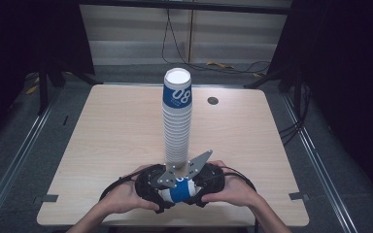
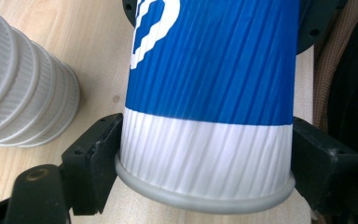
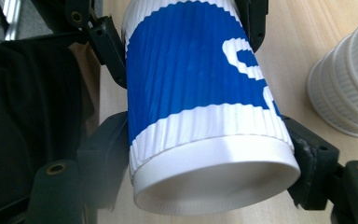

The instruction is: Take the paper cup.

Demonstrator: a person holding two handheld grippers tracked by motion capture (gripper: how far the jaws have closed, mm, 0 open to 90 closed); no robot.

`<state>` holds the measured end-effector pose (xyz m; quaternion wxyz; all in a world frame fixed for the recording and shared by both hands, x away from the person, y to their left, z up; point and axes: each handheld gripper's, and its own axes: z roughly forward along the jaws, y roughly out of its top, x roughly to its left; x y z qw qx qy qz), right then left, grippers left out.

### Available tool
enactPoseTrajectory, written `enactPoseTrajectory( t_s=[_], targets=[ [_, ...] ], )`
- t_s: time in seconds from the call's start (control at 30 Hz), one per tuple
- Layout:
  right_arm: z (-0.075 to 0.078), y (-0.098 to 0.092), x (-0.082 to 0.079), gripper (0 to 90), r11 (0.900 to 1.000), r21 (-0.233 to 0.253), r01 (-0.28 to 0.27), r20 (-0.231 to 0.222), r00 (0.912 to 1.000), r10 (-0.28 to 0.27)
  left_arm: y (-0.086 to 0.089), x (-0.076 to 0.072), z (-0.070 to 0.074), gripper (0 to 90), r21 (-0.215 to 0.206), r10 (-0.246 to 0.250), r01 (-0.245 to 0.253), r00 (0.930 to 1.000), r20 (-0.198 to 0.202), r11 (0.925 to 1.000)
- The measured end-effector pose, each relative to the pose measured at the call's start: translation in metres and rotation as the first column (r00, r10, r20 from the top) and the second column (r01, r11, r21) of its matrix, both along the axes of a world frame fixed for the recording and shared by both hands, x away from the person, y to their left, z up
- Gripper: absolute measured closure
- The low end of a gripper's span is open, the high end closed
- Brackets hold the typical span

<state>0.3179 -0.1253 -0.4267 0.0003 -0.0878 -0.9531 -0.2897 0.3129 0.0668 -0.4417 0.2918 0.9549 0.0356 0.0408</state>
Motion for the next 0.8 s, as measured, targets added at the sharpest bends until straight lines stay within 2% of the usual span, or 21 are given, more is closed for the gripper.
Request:
enactPoseTrajectory(
  t_s=[0.1, 0.17, 0.2, 0.23, 0.27, 0.3, 0.33, 0.37, 0.43, 0.47, 0.5, 0.57, 0.77, 0.8],
  targets=[
    [0.000, 0.000, 0.000, 27.9, 1.000, -0.002, -0.005, -0.002, 1.0000, 0.005, 0.001, 0.000, 0.000, 18.7, 0.007, -0.011, 0.011, 0.9999, -0.002, 0.9999],
    [0.000, -0.001, -0.001, 28.3, 1.000, -0.008, -0.016, 0.003, 0.9999, 0.016, 0.001, -0.001, 0.000, 18.1, -0.007, -0.009, 0.010, 0.9998, 0.018, 0.9999],
    [0.000, -0.001, -0.001, 28.3, 1.000, -0.005, -0.016, 0.003, 0.9999, 0.016, 0.002, -0.001, 0.000, 17.9, -0.004, -0.008, 0.008, 1.0000, 0.004, 1.0000],
    [0.000, -0.002, -0.001, 28.3, 1.000, -0.002, -0.014, 0.003, 0.9999, 0.014, 0.002, 0.000, 0.000, 17.7, -0.014, -0.010, 0.010, 0.9998, 0.020, 0.9999],
    [0.000, -0.003, -0.001, 28.3, 1.000, 0.001, -0.015, 0.008, 0.9999, 0.015, 0.002, -0.001, 0.000, 17.3, -0.030, -0.007, 0.007, 1.0000, 0.001, 0.9995],
    [0.001, -0.004, -0.001, 28.3, 1.000, 0.004, -0.012, 0.005, 0.9999, 0.012, 0.002, 0.000, 0.001, 17.0, -0.030, -0.005, 0.006, 0.9996, 0.027, 0.9995],
    [0.001, -0.004, -0.001, 28.3, 1.000, 0.010, -0.010, 0.008, 0.9999, 0.010, 0.004, 0.000, 0.001, 16.7, -0.031, -0.003, 0.003, 0.9999, 0.015, 0.9995],
    [0.002, -0.005, -0.001, 28.3, 1.000, 0.010, -0.005, 0.013, 0.9999, 0.005, 0.005, 0.002, 0.003, 16.4, -0.040, -0.020, 0.021, 0.9997, 0.014, 0.9990],
    [0.003, -0.005, -0.002, 28.3, 1.000, 0.021, -0.002, 0.017, 0.9999, 0.002, 0.008, 0.004, 0.004, 15.5, -0.080, -0.006, 0.008, 0.9998, 0.021, 0.9968],
    [0.003, -0.005, -0.003, 28.3, 1.000, 0.020, 0.006, 0.022, 0.9997, -0.006, 0.010, 0.005, 0.005, 15.2, -0.103, 0.007, -0.007, 1.0000, -0.002, 0.9947],
    [0.003, -0.005, -0.003, 28.4, 1.000, 0.029, 0.006, 0.033, 0.9994, -0.007, 0.012, 0.006, 0.006, 15.1, -0.112, 0.008, -0.009, 0.9999, -0.007, 0.9937],
    [0.004, -0.006, -0.002, 28.4, 0.999, 0.044, 0.010, 0.040, 0.9991, -0.012, 0.014, 0.006, 0.007, 15.3, -0.141, 0.017, -0.016, 0.9998, 0.005, 0.9899],
    [0.005, -0.008, -0.001, 28.6, 0.999, 0.050, 0.019, 0.042, 0.9989, -0.021, 0.017, 0.007, 0.009, 15.4, -0.157, 0.011, -0.008, 0.9999, 0.013, 0.9875],
    [0.004, -0.008, -0.002, 28.6, 0.999, 0.046, 0.025, 0.041, 0.9988, -0.027, 0.018, 0.007, 0.009, 15.8, -0.185, 0.017, -0.015, 0.9998, 0.011, 0.9826]
  ],
)
